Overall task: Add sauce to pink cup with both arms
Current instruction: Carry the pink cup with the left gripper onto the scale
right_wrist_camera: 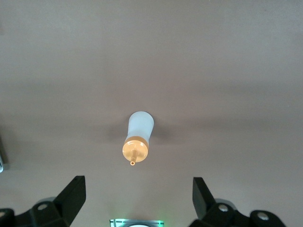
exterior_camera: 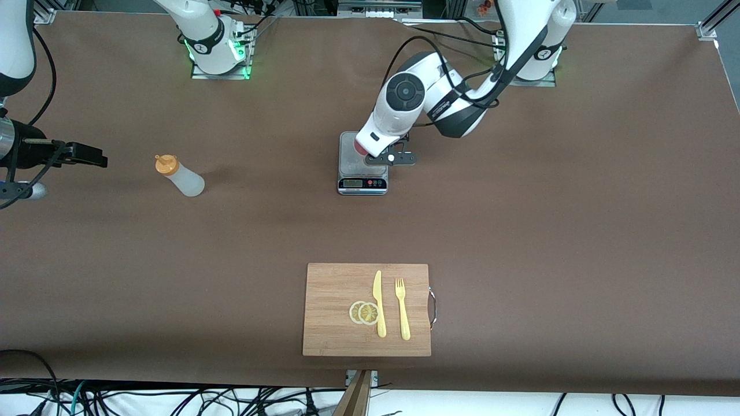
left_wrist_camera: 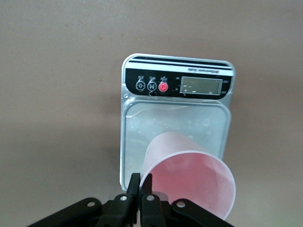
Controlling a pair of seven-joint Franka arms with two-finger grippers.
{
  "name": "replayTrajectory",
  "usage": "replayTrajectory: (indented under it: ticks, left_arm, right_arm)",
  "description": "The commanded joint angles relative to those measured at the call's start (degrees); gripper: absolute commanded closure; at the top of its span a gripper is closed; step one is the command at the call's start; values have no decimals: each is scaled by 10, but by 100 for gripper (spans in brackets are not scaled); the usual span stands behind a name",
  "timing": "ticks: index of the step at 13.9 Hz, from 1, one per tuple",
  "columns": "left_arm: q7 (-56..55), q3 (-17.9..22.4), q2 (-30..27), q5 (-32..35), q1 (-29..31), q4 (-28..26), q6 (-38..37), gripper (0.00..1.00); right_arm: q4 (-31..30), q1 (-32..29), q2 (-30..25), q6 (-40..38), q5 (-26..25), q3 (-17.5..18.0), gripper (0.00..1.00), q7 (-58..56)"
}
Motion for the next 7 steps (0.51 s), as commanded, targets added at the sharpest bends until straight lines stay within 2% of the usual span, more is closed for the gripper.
replayTrajectory:
  ticks: [1,2,3,4,7]
  left_arm:
    - [-22,5,16,20,-9,21,-4,100]
    - [-23,5,18,20,-9,22,-3,100]
    - [-24,5,20,19,-9,24,-3,72]
    - [-25,6,20,19,-8,24,-3,1]
    - [-25,5,16,18,-6,26,-5,0]
  right_arm:
    - [8,-4,-2,-7,-7,-1,0,-4]
    - [8,-4,-2,-8,-9,-1,0,-4]
    - [8,-4,-2,-8,-8,-1,0,-5]
    - [8,-5,-2,-9,-8,-2,0,-9]
    - [7,-4,0,-9,-8,-2,0,-10]
